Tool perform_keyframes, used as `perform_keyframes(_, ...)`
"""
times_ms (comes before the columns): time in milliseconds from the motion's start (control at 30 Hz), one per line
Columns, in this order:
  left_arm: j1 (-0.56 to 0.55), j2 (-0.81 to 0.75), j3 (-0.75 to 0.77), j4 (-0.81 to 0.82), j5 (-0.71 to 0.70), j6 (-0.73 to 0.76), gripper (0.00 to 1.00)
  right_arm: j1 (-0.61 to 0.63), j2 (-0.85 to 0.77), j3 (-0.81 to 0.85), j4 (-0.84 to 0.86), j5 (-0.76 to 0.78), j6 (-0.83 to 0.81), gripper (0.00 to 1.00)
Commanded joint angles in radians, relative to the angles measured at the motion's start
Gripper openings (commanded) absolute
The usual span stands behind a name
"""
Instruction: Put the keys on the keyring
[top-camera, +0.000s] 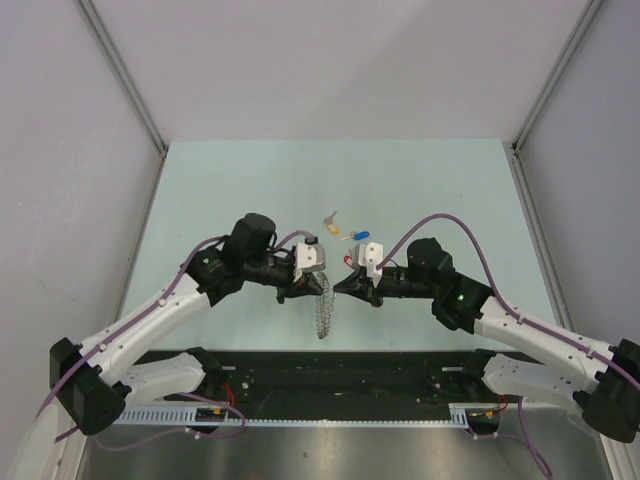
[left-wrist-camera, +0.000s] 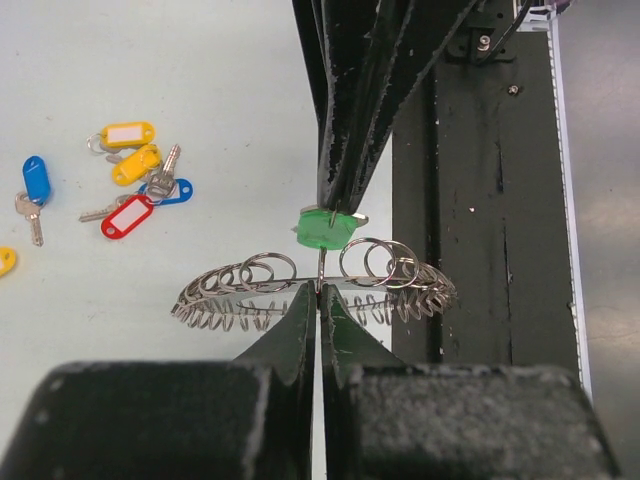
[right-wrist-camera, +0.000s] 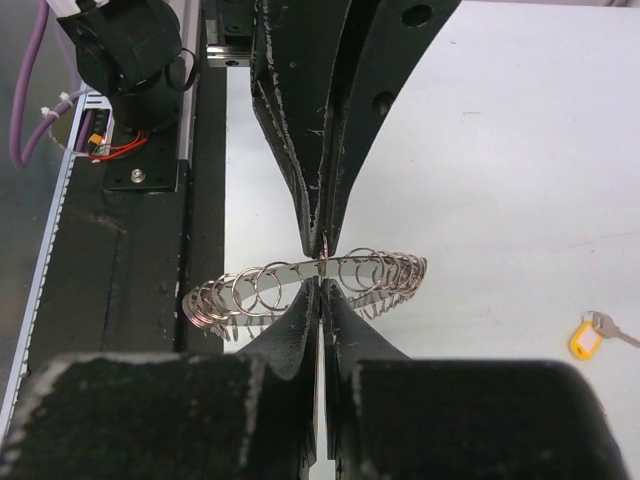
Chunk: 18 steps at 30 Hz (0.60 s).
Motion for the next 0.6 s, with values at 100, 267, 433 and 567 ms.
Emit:
perform_keyframes(100,-0.009,-0.022,0.001,0.036,0.079,0.03,0.0,0.008,0.004,-0.003,0.055,0.01,-0.011,0.0)
perform_keyframes(267,-0.009,-0.023,-0.001,0.042,0.063,0.027,0.0,0.008,0.0,-0.003,0.055,-0.01,-0.012,0.0)
perform_keyframes(433,-0.009,-0.025,-0.003,0.042,0.068,0.024,0.0,0.008,0.001,-0.001,0.057,-0.003,-0.012,0.0)
perform_keyframes(567,-0.009,-0.026,-0.003,0.044,0.07,0.025,0.0,0.008,0.006,-0.001,0.063,-0.003,-0.009,0.0)
